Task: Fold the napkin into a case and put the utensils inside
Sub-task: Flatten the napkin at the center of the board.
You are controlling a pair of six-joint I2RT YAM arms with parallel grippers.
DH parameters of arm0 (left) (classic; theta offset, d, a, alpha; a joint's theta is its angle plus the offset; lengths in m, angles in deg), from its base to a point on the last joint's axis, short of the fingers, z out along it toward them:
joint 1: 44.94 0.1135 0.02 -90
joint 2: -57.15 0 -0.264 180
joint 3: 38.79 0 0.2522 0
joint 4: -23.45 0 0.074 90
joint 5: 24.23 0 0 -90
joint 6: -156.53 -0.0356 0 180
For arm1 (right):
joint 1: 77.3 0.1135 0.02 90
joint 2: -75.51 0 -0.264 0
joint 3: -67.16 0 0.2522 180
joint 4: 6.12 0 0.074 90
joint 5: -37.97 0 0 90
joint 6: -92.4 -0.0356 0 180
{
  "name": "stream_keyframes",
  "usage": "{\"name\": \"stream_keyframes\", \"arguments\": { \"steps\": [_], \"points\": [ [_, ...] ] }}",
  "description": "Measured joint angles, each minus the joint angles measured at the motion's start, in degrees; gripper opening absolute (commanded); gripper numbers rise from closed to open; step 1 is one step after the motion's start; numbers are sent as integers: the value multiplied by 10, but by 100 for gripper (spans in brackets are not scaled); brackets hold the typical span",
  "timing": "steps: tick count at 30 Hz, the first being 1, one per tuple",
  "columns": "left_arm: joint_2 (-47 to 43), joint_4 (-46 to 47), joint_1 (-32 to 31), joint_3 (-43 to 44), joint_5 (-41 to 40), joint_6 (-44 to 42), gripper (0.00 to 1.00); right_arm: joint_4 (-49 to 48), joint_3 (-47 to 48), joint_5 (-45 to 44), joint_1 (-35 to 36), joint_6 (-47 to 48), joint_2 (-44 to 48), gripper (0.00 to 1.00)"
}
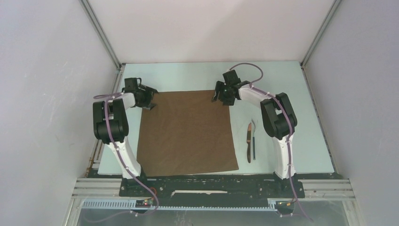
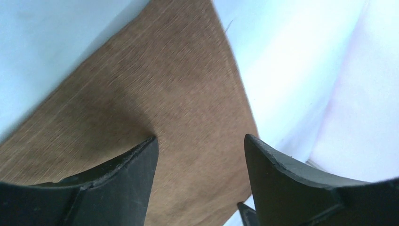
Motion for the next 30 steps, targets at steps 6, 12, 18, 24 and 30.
{"name": "stream_keyframes", "arguments": {
  "steps": [6,12,18,24,30],
  "points": [
    [78,-1,4,91,49,39,76,-4,43,18,-22,-17,-32,75],
    [144,-2,5,180,78,49,77,-4,95,30,-38,-33,-67,75],
    [228,-5,5,302,113,48,79,-5,137,37,-57,-49,-95,76],
    [303,-36,3,436,125,26,79,-5,173,40,-70,-55,-118,77],
    [295,-96,-7,480,118,-68,79,52,244,31,-71,-22,-139,79]
  ]
}}
